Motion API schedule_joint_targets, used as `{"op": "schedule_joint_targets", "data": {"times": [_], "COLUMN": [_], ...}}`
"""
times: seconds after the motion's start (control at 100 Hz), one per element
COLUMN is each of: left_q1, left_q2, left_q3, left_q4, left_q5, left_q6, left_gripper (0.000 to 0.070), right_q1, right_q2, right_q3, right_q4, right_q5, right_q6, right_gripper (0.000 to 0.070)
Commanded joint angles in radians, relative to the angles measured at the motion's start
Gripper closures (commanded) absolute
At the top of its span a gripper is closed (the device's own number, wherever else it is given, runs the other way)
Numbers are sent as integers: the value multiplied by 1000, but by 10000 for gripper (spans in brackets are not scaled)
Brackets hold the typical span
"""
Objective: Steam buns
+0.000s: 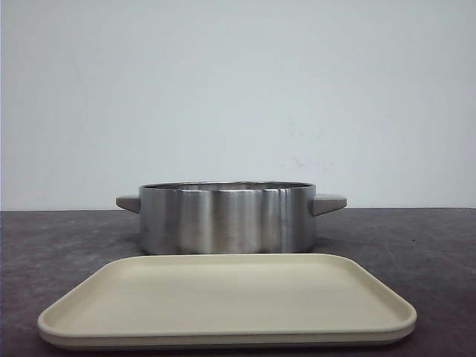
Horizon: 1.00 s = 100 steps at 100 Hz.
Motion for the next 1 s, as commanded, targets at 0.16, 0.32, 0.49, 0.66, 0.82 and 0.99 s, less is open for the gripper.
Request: {"op": "schedule_joint_targets", "data": {"times": [0.16, 0.32, 0.49, 0.66, 0.82, 0.99], "left_q1": [204, 370, 468, 513, 528, 547], "left_q2": [-167, -294, -360, -385, -416, -431], "left_q3": [-113, -336, -567, -714, -783, -814], "left_q4": [166, 449, 663, 718, 714, 695], "left_q5": [132, 207, 211, 199, 199, 199], "left_q6": [55, 60, 14, 22, 40, 82], "left_gripper": [700, 700, 700, 700, 700, 700], "right_q1": [2, 2, 2, 2, 2, 2], "right_q2": [1, 1, 1, 1, 1, 1], "right_q3": [-3, -3, -3, -3, -3, -3], "right_q4": [6, 6, 6, 6, 6, 6], "right_q5": [4, 4, 4, 4, 4, 4], "right_q6": [-10, -10, -10, -10, -10, -10], "right_gripper": [687, 687, 687, 687, 687, 687]}}
